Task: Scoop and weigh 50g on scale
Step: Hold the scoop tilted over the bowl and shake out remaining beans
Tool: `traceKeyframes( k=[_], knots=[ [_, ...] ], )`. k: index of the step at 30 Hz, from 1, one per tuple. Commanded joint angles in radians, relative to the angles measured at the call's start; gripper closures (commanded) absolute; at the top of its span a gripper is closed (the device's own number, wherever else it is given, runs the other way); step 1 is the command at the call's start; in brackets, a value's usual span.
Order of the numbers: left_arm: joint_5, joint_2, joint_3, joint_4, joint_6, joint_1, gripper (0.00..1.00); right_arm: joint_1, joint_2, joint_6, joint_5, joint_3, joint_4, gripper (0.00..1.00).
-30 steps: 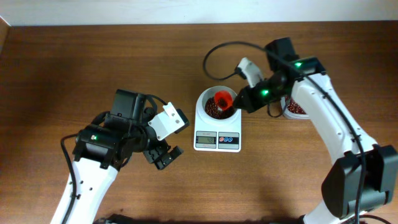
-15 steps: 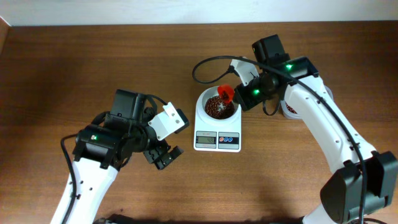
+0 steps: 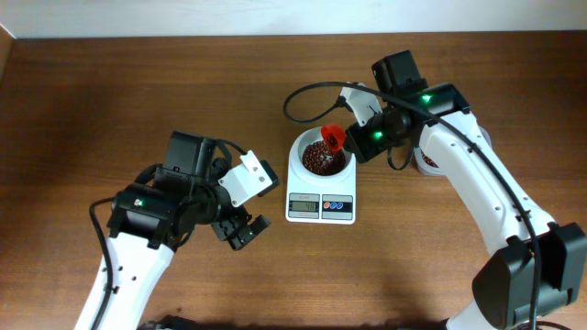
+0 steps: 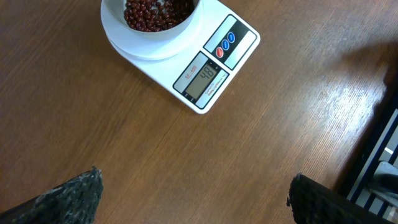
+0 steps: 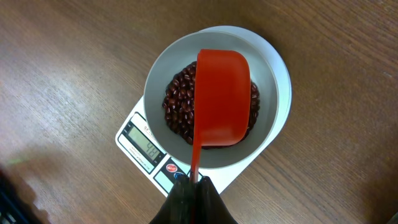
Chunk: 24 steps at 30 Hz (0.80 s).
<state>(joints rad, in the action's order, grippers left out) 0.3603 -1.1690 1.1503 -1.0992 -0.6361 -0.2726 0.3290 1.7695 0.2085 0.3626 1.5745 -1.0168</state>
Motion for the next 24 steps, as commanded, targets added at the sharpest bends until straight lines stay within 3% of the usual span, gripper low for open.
traceKeyframes(
  k=[1, 24],
  knots=[
    [0.018, 0.004, 0.016, 0.002, -0.016, 0.005, 0.01, 0.005, -0.023, -0.008, -0.004, 0.017, 0.004, 0.96],
    [0.018, 0.004, 0.016, 0.002, -0.016, 0.005, 0.01, 0.005, -0.023, -0.004, 0.003, 0.017, 0.034, 0.96]
  ],
)
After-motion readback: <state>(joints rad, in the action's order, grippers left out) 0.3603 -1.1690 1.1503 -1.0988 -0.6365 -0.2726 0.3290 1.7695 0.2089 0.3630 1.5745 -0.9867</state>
